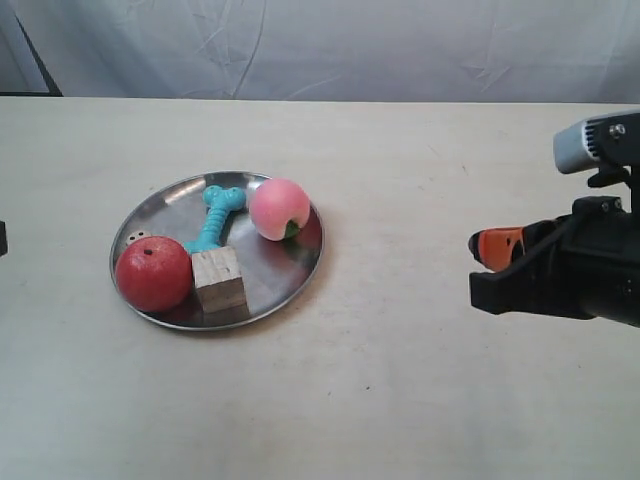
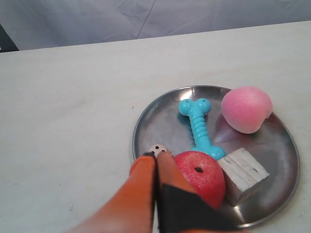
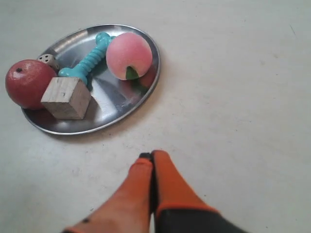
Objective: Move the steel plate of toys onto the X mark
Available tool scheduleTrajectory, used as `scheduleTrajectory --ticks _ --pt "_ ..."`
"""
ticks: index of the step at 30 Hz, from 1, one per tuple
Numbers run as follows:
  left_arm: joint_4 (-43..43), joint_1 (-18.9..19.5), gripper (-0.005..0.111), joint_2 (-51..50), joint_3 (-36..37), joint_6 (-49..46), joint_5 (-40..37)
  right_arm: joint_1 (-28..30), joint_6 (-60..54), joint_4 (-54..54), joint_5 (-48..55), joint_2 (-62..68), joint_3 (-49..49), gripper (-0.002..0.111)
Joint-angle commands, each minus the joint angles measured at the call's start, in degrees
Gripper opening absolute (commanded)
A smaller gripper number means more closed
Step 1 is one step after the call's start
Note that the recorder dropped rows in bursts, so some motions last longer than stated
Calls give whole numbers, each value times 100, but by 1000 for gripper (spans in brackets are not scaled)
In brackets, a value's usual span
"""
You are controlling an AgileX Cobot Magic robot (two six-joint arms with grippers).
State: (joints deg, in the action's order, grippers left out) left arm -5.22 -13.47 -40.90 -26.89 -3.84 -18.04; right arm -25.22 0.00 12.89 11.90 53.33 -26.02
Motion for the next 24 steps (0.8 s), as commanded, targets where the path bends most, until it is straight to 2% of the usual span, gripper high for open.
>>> scheduleTrajectory --ticks 1,6,14,17,24 --pt "18 -40 0 50 7 29 8 -4 0 -32 39 -198 37 0" --pt "137 -40 0 50 7 29 8 170 -194 -442 -328 -935 285 0" --pt "424 -40 0 50 7 29 8 1762 -127 -104 -476 -2730 1179 0" --pt "424 -40 0 50 7 29 8 2181 -127 -42 -452 -3378 1584 0" --pt "441 -40 0 50 7 29 8 2393 -127 -76 -17 -4242 2119 0"
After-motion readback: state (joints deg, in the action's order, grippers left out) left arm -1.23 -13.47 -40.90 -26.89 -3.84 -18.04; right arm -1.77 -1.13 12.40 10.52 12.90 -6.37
